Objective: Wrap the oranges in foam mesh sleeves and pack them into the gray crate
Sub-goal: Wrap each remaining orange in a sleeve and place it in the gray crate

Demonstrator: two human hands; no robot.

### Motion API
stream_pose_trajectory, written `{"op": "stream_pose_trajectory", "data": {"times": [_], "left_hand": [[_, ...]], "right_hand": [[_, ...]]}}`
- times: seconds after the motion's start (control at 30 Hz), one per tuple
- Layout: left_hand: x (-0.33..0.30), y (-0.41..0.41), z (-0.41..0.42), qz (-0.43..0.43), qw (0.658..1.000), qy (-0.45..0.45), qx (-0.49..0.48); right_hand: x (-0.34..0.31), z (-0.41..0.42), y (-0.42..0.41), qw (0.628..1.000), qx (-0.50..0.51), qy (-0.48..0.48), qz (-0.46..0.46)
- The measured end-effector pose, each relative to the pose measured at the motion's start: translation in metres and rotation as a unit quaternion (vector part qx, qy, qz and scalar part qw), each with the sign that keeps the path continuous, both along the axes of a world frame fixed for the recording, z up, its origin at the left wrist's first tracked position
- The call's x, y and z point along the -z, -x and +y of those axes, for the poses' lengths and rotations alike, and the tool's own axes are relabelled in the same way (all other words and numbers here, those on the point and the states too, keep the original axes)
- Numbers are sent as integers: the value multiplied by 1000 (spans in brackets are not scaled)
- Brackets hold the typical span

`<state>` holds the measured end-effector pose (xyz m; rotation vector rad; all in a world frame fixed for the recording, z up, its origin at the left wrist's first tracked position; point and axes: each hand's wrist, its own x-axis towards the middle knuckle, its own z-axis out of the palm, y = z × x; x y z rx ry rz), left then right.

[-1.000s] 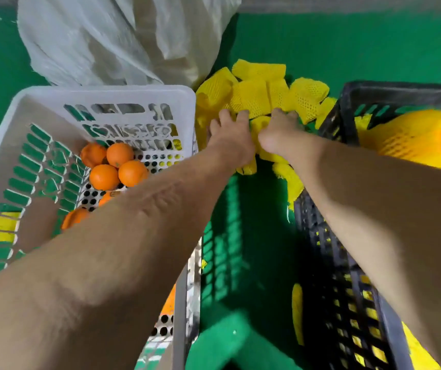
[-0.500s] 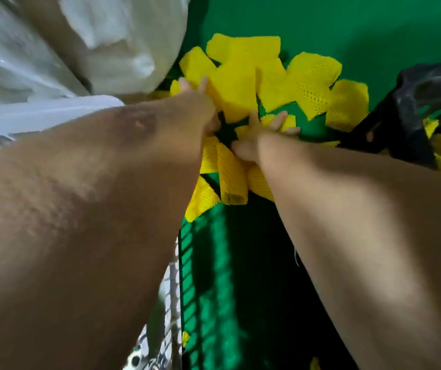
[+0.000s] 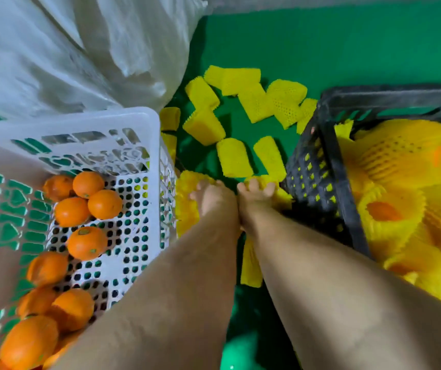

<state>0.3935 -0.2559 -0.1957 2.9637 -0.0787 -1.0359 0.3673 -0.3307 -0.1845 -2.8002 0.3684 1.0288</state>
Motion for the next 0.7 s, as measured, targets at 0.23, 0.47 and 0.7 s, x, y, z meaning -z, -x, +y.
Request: {"op": "stream_pose_trajectory", "data": {"times": [0.23,0.47,0.7], "left_hand": [[-20,153,38,-48,988,129,-66],[-33,264,58,37,994,97,35],[-79,291,61,-118,980,136,79]], "right_hand": [[-6,33,166,986,119,-113,-28],[-15,37,263,975,149,-85,-139],[-29,39,302,867,242,-207,-383]]}}
